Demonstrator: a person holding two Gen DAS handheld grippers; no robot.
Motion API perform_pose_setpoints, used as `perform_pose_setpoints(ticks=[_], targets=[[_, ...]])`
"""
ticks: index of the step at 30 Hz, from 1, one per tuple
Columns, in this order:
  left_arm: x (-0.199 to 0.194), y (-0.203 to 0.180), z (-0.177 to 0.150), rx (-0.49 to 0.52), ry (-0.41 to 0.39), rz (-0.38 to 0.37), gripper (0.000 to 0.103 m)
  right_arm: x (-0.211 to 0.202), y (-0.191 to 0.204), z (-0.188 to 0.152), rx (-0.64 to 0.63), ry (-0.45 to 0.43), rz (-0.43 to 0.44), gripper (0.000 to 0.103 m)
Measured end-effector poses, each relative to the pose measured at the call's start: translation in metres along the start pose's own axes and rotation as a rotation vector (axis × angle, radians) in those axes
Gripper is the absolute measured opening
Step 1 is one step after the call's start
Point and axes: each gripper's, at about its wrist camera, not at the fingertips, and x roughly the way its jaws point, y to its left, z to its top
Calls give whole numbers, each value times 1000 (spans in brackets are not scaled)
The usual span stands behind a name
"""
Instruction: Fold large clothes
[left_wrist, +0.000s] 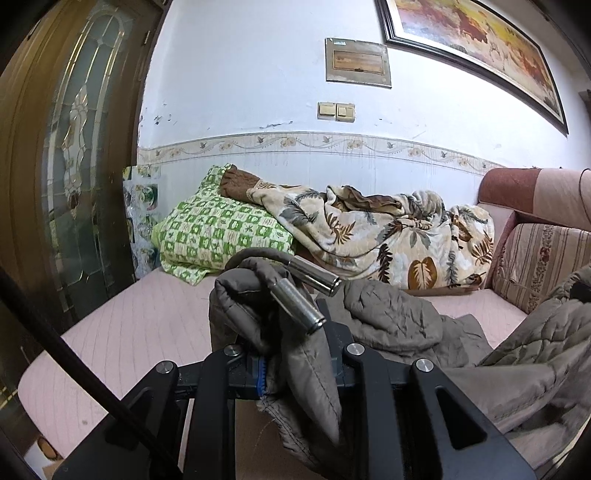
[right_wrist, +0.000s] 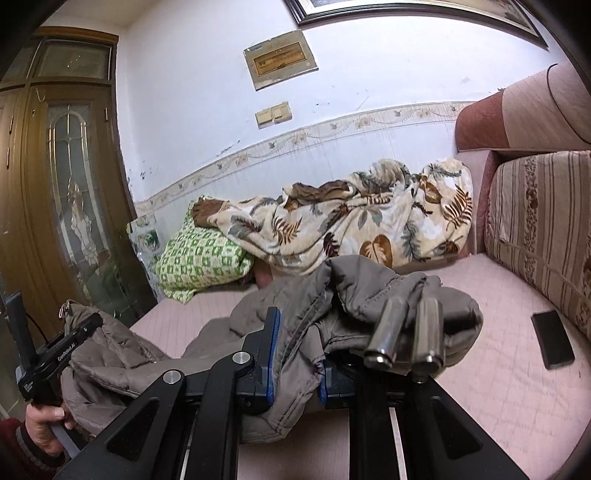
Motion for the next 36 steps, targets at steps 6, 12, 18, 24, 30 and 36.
perform_pose_setpoints(ticks=[6,12,18,24,30,36], targets=[[55,-7,34,-27,75,-26,25,54,-11,35,15,17,2,17],[140,-4,66,-124,201,-58,32,122,-28,61,45,58,-3,17],[213,6,88,-220,315,-128,49,194,-61,70,116,117,-47,17],[256,16,98,-246,354,-127,54,260,-85,69,153,180,-100,17],[266,38,103,-251,303,-82,55,318,-115,53,241,279,-133,18],[264,49,106,-228,277,-73,58,349,-138,44,359,357,-104,37]])
